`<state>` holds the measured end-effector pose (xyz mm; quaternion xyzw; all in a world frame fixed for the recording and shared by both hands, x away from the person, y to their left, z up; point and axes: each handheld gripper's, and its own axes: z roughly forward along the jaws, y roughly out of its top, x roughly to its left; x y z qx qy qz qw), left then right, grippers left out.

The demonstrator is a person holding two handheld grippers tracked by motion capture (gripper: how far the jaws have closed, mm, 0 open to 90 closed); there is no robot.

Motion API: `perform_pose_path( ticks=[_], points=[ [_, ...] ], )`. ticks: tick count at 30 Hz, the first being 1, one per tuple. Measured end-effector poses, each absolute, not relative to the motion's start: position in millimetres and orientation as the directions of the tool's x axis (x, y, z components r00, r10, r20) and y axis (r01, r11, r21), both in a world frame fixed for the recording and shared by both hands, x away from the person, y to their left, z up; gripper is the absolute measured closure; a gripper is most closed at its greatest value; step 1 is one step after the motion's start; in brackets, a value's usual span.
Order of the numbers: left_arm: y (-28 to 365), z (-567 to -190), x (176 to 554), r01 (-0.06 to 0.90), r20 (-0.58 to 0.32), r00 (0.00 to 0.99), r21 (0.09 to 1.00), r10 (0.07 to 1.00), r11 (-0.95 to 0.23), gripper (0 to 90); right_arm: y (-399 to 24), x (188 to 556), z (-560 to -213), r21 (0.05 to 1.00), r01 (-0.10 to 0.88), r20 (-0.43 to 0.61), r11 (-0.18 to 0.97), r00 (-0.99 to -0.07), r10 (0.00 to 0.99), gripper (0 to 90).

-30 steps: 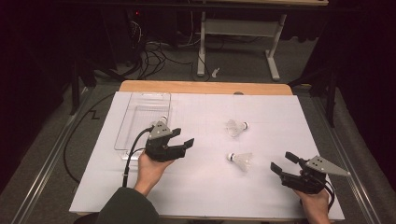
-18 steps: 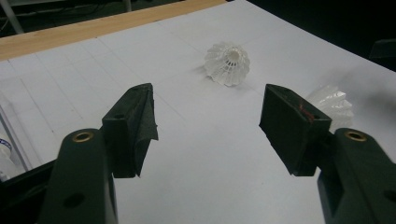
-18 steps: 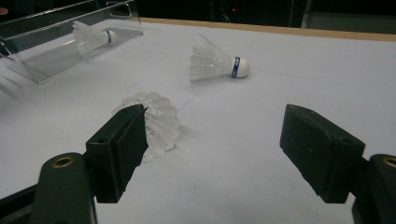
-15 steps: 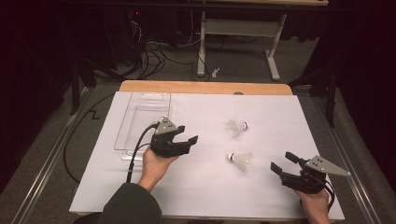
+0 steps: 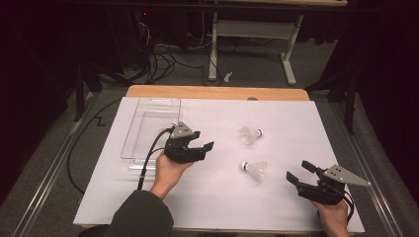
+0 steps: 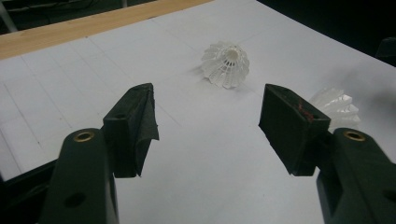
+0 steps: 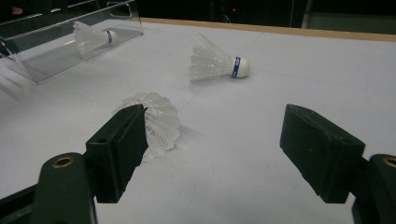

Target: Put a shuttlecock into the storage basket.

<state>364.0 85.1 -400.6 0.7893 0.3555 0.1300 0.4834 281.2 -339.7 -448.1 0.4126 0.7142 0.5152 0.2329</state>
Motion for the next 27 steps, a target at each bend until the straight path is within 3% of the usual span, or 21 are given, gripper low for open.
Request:
perform_pose_path(
  ticks=[27],
  points=[
    [59.5,-398.2,384.3,0.431,-0.131,0.732,0.849,0.668,-0.307,38.4,-339.8,281.2,-448.1,0.928,0.351,0.096,0.125,-0.55,0.83,23.6]
  ],
)
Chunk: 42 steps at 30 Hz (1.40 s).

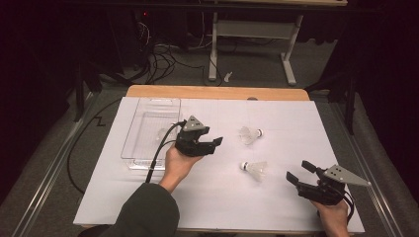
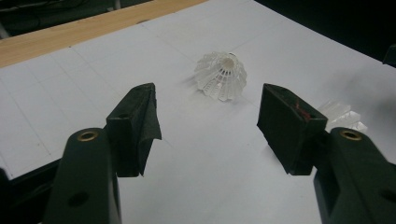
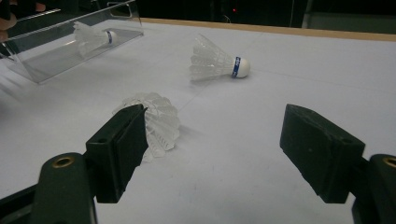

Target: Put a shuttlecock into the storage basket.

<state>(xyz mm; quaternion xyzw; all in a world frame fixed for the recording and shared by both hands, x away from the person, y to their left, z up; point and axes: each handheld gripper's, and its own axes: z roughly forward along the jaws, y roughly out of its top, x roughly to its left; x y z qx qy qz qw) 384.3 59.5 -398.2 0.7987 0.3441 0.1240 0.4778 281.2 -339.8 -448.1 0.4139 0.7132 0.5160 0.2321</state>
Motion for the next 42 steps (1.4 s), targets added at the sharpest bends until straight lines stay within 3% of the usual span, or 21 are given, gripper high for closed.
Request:
perform_pose_path(
  ticks=[42],
  points=[
    [23.4,-395.7,409.3,0.453,-0.146,0.754,0.822,0.64,-0.346,39.1,-339.8,281.4,-448.1,0.929,0.347,0.094,0.127,-0.554,0.827,23.6]
  ],
)
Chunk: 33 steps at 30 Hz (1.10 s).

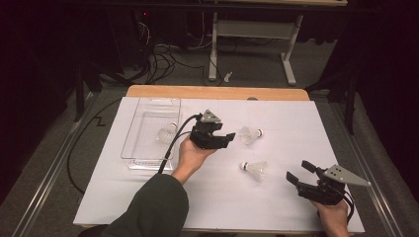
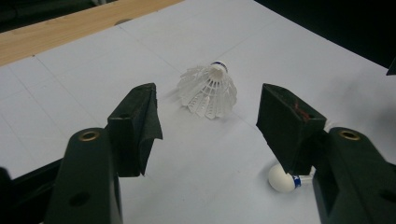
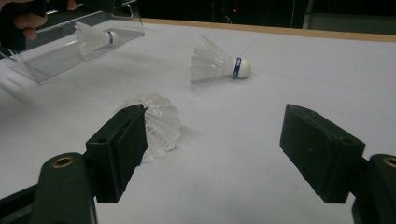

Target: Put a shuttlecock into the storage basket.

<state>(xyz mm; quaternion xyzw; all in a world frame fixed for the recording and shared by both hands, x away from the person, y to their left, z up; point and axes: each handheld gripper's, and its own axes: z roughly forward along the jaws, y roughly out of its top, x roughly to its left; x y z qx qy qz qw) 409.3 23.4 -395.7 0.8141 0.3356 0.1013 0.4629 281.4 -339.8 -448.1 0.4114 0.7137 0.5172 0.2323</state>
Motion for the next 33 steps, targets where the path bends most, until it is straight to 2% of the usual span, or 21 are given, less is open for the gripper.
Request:
perform_pose_path(
  ticks=[33],
  points=[
    [-7.2,-391.5,428.3,0.521,-0.166,0.748,0.746,0.643,-0.414,38.9,-340.0,281.9,-448.4,0.929,0.346,0.09,0.133,-0.558,0.825,23.6]
  ],
)
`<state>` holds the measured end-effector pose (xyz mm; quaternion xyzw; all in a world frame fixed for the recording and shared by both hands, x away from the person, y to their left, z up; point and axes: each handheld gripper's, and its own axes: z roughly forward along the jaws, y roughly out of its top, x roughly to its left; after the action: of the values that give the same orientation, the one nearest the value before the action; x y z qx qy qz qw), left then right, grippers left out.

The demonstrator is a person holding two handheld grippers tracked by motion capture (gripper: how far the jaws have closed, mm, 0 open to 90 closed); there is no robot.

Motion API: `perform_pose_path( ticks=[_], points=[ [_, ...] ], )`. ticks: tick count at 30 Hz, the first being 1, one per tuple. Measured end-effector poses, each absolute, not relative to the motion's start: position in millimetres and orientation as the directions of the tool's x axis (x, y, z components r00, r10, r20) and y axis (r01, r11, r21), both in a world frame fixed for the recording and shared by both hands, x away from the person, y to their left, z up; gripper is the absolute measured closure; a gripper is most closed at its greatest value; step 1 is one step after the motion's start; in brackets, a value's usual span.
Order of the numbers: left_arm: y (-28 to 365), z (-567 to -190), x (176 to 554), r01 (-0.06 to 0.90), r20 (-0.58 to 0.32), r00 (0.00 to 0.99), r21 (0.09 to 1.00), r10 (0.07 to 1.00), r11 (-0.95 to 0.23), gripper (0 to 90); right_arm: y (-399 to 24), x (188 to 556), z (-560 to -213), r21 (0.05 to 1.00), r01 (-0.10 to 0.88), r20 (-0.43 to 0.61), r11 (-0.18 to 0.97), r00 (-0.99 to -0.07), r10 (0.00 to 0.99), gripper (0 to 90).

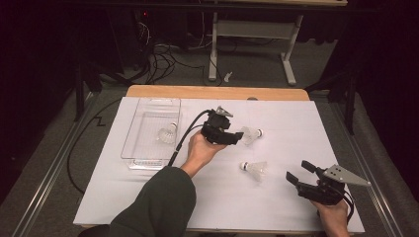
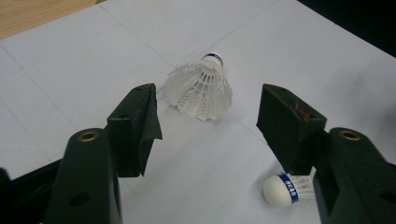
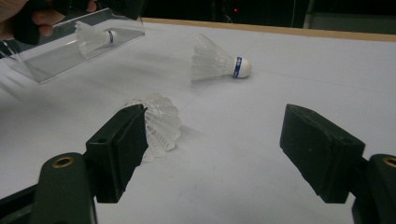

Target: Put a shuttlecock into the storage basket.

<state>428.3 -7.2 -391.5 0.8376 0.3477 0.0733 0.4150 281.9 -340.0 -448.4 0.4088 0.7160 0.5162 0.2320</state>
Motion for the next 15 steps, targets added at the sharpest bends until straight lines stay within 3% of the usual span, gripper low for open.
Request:
perform_pose_path(
  ticks=[15],
  points=[
    [-30.6,-387.4,438.9,0.55,-0.159,0.754,0.684,0.637,-0.48,39.5,-340.1,282.0,-448.4,0.929,0.348,0.096,0.127,-0.557,0.825,23.6]
  ],
)
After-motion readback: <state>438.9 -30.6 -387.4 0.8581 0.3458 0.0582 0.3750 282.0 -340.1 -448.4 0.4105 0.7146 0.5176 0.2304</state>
